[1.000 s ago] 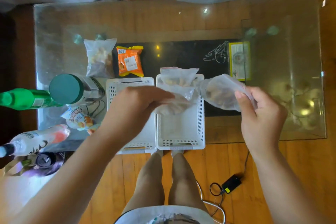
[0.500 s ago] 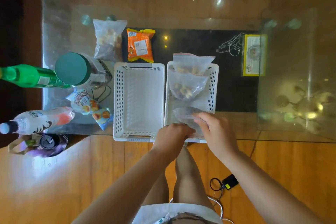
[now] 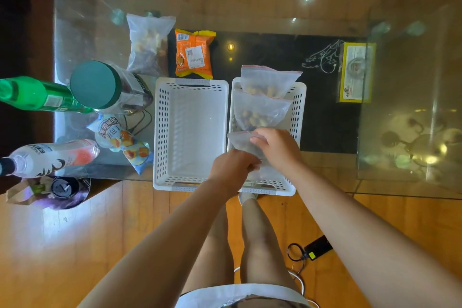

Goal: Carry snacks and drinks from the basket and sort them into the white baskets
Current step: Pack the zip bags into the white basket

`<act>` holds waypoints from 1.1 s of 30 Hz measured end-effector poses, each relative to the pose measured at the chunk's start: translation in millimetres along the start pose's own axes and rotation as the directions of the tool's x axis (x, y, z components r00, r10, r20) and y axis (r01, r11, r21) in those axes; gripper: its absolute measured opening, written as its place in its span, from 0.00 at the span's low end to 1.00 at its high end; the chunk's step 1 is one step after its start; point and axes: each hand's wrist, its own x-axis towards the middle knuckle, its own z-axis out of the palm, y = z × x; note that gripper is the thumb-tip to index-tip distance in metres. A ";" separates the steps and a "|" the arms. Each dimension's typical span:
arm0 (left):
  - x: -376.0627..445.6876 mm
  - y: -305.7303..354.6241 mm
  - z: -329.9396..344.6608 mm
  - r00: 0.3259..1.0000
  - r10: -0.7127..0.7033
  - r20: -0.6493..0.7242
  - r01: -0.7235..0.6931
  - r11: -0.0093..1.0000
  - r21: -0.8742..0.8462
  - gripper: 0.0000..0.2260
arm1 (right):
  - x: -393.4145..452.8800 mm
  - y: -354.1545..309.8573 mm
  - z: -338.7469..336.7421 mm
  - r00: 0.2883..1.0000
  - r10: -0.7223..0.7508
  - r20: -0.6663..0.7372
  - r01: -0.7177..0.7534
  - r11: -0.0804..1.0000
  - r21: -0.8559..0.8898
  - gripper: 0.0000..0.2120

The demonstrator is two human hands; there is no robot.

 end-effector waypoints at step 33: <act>0.4 -27.7 -14.5 0.951 -0.237 -0.197 0.218 0.969 -0.113 0.09 | -16.5 76.6 23.6 0.907 0.404 -0.121 -0.353 0.885 0.303 0.27</act>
